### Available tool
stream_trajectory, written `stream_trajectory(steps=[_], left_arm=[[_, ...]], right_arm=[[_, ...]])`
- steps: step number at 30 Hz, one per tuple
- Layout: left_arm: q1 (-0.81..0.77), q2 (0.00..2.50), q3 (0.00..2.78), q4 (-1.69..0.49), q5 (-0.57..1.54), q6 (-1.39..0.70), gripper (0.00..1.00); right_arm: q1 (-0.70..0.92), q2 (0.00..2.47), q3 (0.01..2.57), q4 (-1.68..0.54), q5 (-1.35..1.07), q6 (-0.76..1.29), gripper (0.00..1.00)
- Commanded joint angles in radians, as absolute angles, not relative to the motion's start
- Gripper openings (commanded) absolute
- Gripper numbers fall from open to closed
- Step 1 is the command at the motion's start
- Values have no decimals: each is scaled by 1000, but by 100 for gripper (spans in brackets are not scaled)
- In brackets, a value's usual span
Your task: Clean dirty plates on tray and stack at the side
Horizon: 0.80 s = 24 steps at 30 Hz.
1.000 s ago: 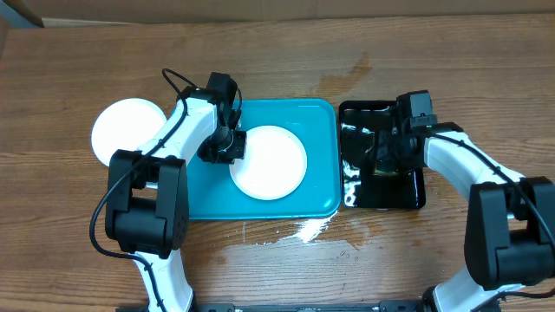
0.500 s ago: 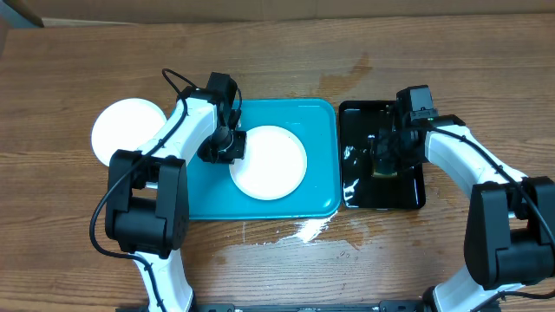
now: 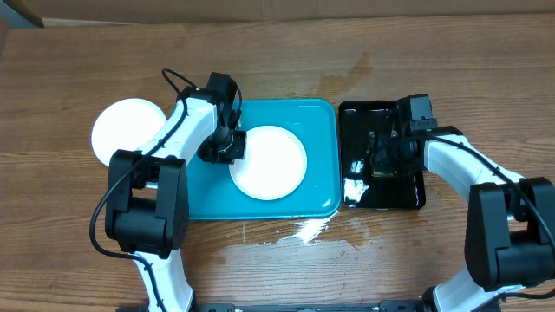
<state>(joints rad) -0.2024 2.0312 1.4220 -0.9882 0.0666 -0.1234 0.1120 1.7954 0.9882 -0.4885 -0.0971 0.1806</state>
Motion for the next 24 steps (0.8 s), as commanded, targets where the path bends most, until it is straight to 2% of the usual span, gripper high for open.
stream_trajectory(steps=[1,4,7,13,24], left_arm=[[-204,2050,1420,-991,41,-112,4],[-204,2050,1420,-991,41,-112,4],[-204,2050,1420,-991,41,-112,4],[-204,2050,1420,-991,41,-112,4],[-204,2050,1420,-987,52,-96,4]], right_arm=[[113,1809,962,-496,-107,184,36],[113,1808,999,-531,-107,184,34],[113,1805,1057,-593,-107,184,22],[113,1798,1184,-722,-143,184,16],[115,1792,1372,-861,-430,184,15]])
